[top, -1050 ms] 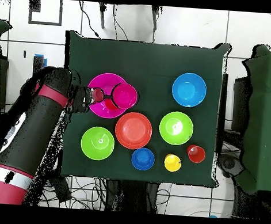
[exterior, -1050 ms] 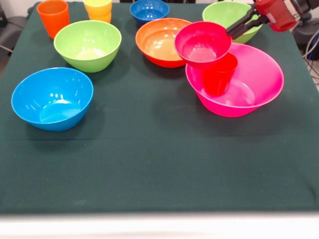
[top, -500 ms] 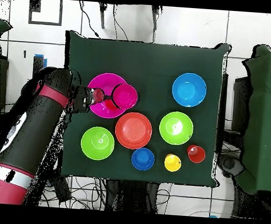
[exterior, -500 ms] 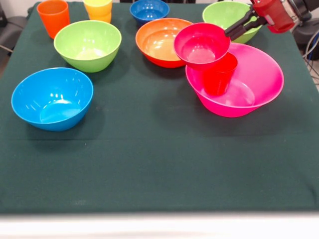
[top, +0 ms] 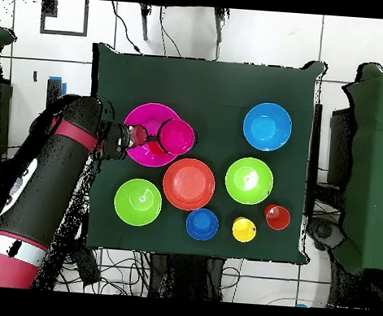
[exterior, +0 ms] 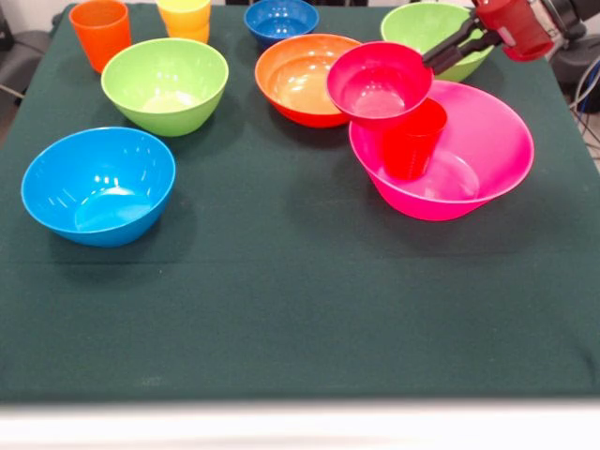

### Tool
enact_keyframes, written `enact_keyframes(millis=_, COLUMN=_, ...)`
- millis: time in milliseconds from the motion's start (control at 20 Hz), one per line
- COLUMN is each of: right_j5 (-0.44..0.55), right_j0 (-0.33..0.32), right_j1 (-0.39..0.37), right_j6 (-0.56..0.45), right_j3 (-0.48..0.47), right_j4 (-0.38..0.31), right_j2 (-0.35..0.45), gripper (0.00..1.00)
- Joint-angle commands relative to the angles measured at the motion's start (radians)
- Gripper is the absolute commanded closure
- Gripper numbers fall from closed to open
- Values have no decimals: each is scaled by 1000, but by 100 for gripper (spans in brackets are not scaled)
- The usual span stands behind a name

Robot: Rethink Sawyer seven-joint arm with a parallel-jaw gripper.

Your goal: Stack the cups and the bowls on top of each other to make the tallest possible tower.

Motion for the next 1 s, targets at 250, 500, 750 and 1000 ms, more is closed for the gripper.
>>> enact_keyframes(millis=250, right_j5=120, right_j0=13, right_j1=20, right_j6=207, right_j3=-8, right_j4=36, right_j2=87, gripper=100)
enact_keyframes(millis=500, right_j5=136, right_j0=17, right_j1=28, right_j6=218, right_j3=-20, right_j4=42, right_j2=92, gripper=100)
enact_keyframes(millis=750, right_j5=132, right_j0=21, right_j1=40, right_j6=233, right_j3=-26, right_j4=49, right_j2=95, gripper=100)
enact_keyframes(millis=1000, right_j5=122, right_j0=18, right_j1=42, right_j6=234, right_j3=-23, right_j4=53, right_j2=92, gripper=100)
